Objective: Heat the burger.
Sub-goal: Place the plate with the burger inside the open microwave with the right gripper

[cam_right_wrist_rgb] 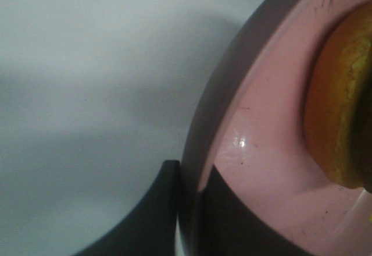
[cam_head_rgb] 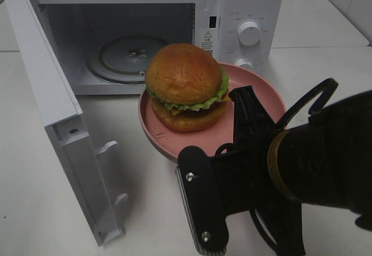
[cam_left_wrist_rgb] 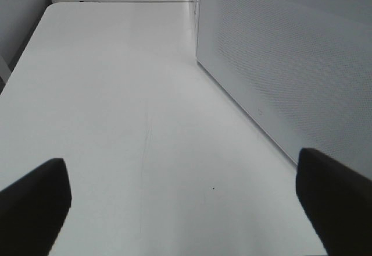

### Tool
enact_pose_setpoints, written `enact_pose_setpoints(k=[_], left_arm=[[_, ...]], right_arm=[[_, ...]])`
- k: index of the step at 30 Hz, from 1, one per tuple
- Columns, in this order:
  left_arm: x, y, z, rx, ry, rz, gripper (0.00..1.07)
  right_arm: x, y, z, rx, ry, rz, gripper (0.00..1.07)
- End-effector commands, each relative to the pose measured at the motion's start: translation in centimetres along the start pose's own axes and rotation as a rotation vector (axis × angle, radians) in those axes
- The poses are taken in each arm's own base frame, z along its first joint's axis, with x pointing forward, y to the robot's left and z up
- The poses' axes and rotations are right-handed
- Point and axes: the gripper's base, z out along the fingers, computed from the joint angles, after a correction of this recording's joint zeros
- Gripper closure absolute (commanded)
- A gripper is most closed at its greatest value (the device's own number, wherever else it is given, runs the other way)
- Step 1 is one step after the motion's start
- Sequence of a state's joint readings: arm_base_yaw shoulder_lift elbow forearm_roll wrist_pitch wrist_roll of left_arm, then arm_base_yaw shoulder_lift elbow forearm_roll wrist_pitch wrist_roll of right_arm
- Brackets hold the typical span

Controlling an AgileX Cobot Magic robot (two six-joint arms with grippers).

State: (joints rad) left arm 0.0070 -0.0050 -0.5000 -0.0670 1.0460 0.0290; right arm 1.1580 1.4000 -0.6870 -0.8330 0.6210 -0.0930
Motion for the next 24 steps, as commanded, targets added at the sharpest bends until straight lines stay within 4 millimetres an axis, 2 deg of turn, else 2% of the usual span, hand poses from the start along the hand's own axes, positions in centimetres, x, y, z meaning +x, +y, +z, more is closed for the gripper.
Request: enact_pose_setpoints(k=[1, 5, 24], left_arm=[[0.2, 0.0, -0.3, 0.002, -0.031, 0.002, 0.06], [0.2, 0.0, -0.3, 0.002, -0.031, 0.002, 0.06], [0.2, 0.0, -0.3, 0.002, -0.031, 0.002, 0.06]], right_arm=[[0.7, -1.0, 0.2, 0.037, 0.003, -0.035, 1.07], [1.5, -1.9, 0.9, 0.037, -0.032, -0.1, 1.07], [4.3, -4.0, 2.8, 0.006, -0.177, -0.171, 1.07]])
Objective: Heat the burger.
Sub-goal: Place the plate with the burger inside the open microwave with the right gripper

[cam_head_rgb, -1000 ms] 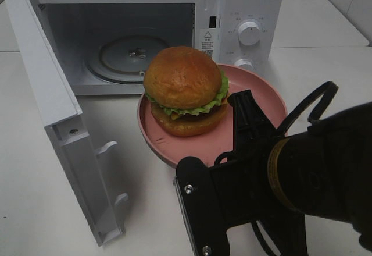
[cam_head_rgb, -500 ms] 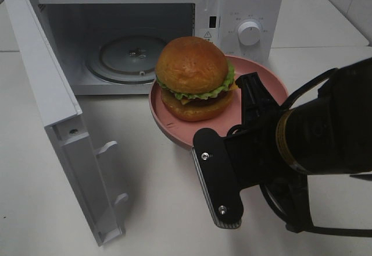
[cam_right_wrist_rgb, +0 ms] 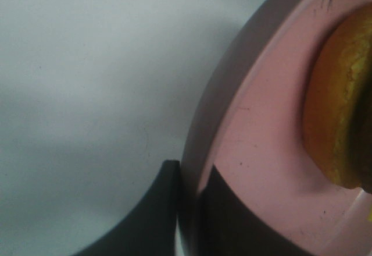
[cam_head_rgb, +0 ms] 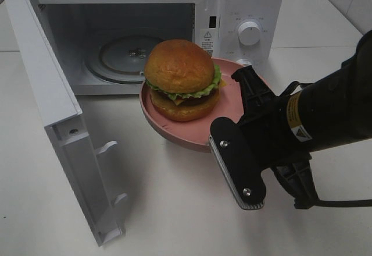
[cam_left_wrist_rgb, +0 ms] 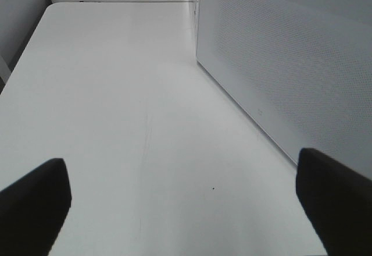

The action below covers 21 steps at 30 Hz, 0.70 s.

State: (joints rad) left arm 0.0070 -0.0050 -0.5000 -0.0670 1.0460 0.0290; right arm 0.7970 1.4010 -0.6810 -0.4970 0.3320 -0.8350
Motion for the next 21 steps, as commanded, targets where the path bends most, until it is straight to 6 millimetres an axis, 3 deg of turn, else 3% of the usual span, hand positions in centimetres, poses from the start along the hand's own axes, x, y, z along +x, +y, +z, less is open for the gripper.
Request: enact_pose_setpoints(k=[1, 21], left_arm=[[0.2, 0.0, -0.3, 0.002, -0.031, 0.002, 0.06], [0.2, 0.0, -0.3, 0.002, -0.031, 0.002, 0.06]], right_arm=[[0.0, -0.8, -0.3, 0.061, -0.042, -0.017, 1.07], [2.4, -1.0, 0.1, 0.015, -0.17, -0.127, 1.07]])
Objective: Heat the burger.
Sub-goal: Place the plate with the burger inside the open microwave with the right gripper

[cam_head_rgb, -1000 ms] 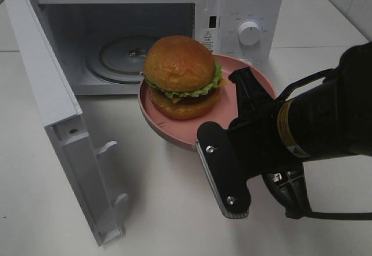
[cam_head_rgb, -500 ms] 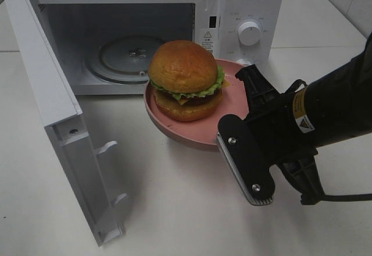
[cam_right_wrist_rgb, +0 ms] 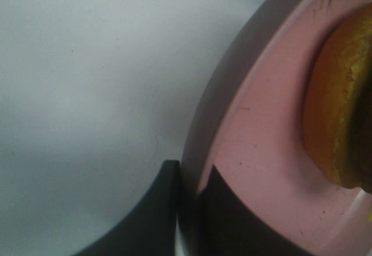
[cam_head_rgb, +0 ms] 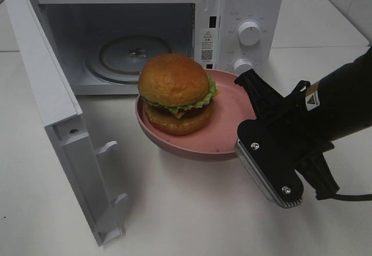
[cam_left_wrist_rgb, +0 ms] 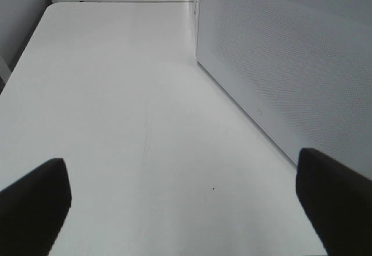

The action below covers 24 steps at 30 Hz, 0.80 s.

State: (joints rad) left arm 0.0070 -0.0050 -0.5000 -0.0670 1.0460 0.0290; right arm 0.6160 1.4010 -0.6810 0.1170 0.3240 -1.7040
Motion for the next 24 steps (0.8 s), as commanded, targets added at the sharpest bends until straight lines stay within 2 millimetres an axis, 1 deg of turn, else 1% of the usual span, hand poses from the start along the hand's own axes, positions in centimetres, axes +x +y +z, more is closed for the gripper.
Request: enact_pose_setpoints(k=[1, 8, 15, 20, 24], left_arm=[[0.16, 0.02, -0.28, 0.002, -0.031, 0.002, 0.06], [0.16, 0.02, -0.28, 0.002, -0.031, 0.002, 0.06], [0.16, 0.02, -0.28, 0.002, -0.031, 0.002, 0.06], [0.16, 0.02, -0.28, 0.002, -0.031, 0.002, 0.06], [0.16, 0.02, -0.28, 0.002, -0.031, 0.002, 0.06]], right_arm=[[0.24, -0.92, -0.42, 0.085, -0.015, 0.018, 1.07], [0.63, -0.92, -0.45, 0.087, -0.013, 0.017, 1.07], [0.5, -0.91, -0.44, 0.085, -0.016, 0.015, 1.07], [0.5, -0.88, -0.43, 0.082, -0.014, 0.037, 1.07], [0.56, -1.23, -0.52, 0.09, -0.01, 0.06, 1.07]])
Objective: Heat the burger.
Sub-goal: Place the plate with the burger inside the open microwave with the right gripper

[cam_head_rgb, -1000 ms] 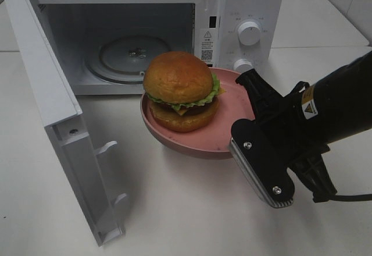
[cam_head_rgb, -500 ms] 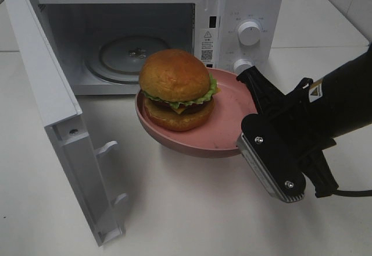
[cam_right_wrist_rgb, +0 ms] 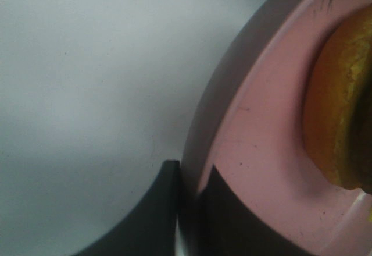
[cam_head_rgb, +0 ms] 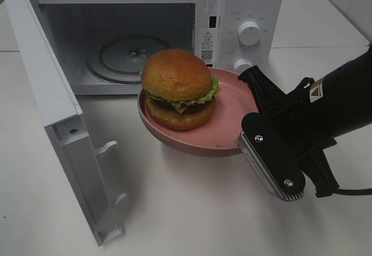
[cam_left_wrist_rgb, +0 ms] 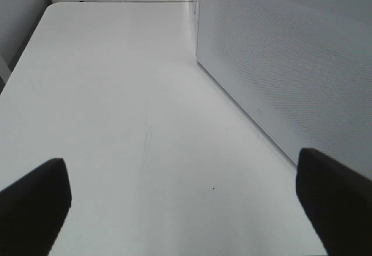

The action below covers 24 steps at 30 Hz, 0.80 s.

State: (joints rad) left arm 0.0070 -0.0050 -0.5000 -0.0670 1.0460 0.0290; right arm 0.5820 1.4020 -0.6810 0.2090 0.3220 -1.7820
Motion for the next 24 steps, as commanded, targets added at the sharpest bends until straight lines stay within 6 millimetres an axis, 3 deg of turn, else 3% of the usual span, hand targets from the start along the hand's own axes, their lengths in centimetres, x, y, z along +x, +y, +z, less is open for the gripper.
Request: enact_pose_setpoints(k=[1, 16, 24], left_arm=[[0.2, 0.0, -0.3, 0.002, -0.031, 0.002, 0.06], [0.2, 0.0, -0.3, 0.002, -0.031, 0.002, 0.06], [0.2, 0.0, -0.3, 0.002, -0.031, 0.002, 0.06]], right_arm=[[0.0, -1.4, -0.5, 0.087, 0.008, 0.031, 1.07], [-1.2, -2.2, 0.4, 0.116, 0.016, -0.021, 1.07], [-1.9, -4.2, 1.1, 0.138, 0.01, -0.048, 1.07]])
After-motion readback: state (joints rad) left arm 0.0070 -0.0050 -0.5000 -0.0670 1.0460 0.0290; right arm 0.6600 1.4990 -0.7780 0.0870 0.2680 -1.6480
